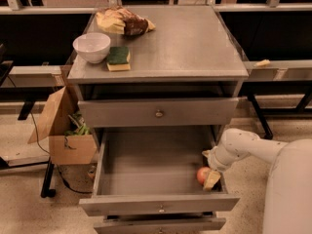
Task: Pick apple from middle drawer and place on counter
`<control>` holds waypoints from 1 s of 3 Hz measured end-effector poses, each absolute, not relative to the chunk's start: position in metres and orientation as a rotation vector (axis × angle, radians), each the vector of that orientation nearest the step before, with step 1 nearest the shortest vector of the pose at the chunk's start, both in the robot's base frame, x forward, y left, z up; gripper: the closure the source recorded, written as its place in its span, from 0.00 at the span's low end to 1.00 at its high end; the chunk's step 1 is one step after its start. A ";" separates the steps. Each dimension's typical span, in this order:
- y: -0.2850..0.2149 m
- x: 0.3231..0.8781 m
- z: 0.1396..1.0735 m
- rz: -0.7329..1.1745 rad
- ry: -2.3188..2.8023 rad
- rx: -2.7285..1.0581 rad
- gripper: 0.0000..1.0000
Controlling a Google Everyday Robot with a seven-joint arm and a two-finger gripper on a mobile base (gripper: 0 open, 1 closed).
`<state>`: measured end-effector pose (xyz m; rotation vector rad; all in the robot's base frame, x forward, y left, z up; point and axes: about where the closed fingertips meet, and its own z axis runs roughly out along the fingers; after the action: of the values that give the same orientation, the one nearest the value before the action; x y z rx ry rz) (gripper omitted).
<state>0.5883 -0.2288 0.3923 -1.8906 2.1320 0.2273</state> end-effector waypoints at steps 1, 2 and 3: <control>-0.241 0.587 0.383 0.197 2.155 -1.903 0.29; -0.242 0.585 0.381 0.188 2.137 -1.913 0.52; -0.236 0.584 0.385 0.191 2.098 -1.920 0.76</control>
Offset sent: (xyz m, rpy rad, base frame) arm -0.0037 -0.0162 -0.0093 -0.0351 -0.0302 0.0199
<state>0.5839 -0.2365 0.3850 -1.9197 2.0979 0.1912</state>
